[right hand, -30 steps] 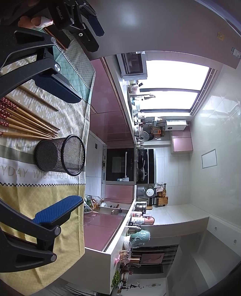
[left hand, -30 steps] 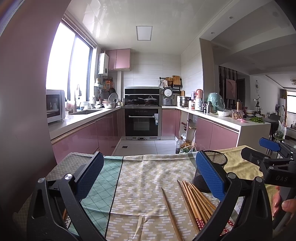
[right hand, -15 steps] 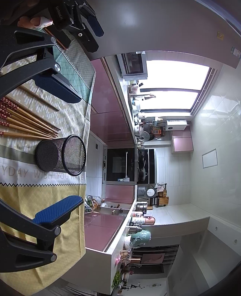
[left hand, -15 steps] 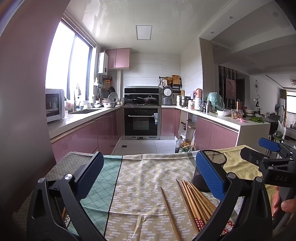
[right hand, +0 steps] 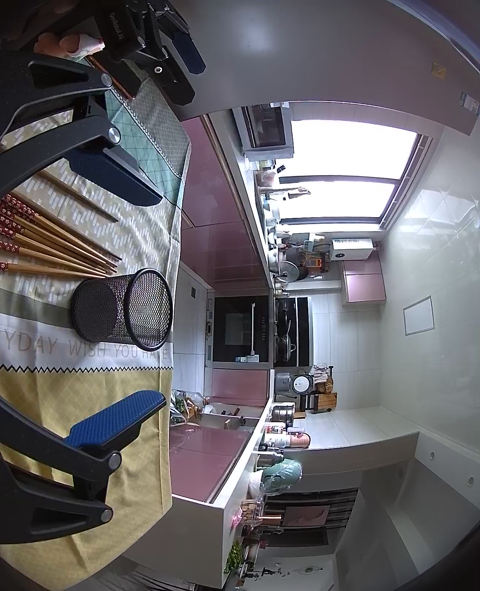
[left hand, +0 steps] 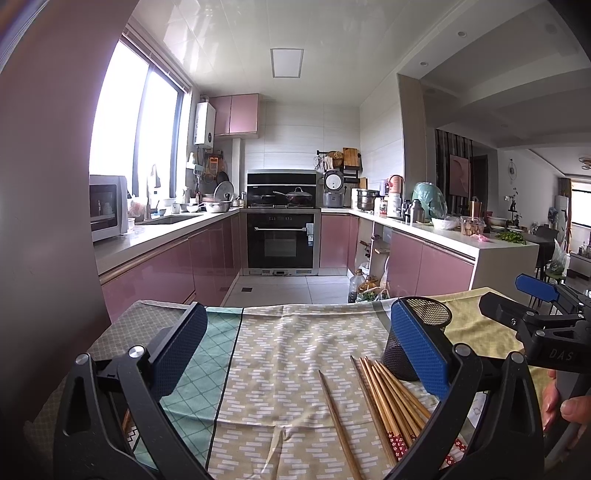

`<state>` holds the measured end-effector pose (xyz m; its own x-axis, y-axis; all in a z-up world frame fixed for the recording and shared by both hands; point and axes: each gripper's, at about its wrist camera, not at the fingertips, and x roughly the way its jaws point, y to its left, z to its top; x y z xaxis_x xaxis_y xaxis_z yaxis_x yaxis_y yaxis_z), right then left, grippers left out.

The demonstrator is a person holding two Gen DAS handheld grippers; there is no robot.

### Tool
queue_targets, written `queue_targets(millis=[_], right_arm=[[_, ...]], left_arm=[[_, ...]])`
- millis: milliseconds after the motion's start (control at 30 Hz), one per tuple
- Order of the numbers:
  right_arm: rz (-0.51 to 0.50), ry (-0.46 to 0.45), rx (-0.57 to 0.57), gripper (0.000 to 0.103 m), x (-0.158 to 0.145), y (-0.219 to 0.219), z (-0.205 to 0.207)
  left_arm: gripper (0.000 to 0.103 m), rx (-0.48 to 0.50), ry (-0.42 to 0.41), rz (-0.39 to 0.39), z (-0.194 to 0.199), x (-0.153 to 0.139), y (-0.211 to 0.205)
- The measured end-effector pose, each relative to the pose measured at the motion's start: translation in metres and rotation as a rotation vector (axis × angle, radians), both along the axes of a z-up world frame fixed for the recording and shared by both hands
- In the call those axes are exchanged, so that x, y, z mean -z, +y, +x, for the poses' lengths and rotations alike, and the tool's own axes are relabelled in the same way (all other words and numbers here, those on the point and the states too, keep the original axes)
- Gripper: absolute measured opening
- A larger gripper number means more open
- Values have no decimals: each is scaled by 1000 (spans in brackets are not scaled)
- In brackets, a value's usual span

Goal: Organize utensils

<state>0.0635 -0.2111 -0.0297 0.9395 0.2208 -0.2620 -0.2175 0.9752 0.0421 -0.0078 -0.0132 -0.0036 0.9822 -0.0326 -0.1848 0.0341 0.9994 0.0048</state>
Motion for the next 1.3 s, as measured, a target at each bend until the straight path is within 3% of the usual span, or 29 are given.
queue_targets(millis=[567,667,867,933,1133,1167,1300], right_arm=[[12,22,-20,97,4,-4,3],[8,54,-44,97,6,-5,6],[-36,203,-116,96,27,-2,19],[-57,261,-129,87,37,1,24],[-91,399,-165,67,64,10,38],[-103,419,-166,64,66,13,43],[-141,502,-180,53,81,22,56]], left_arm=[[98,18,36,-4,7,0,4],[98,32,73,-9,13,2,5],[98,80,202,13,35,20,5],[96,102,261,26,44,29,3],[76,141,438,77,76,64,-9],[70,146,457,76,80,69,-10],[63,173,523,86,97,88,-15]])
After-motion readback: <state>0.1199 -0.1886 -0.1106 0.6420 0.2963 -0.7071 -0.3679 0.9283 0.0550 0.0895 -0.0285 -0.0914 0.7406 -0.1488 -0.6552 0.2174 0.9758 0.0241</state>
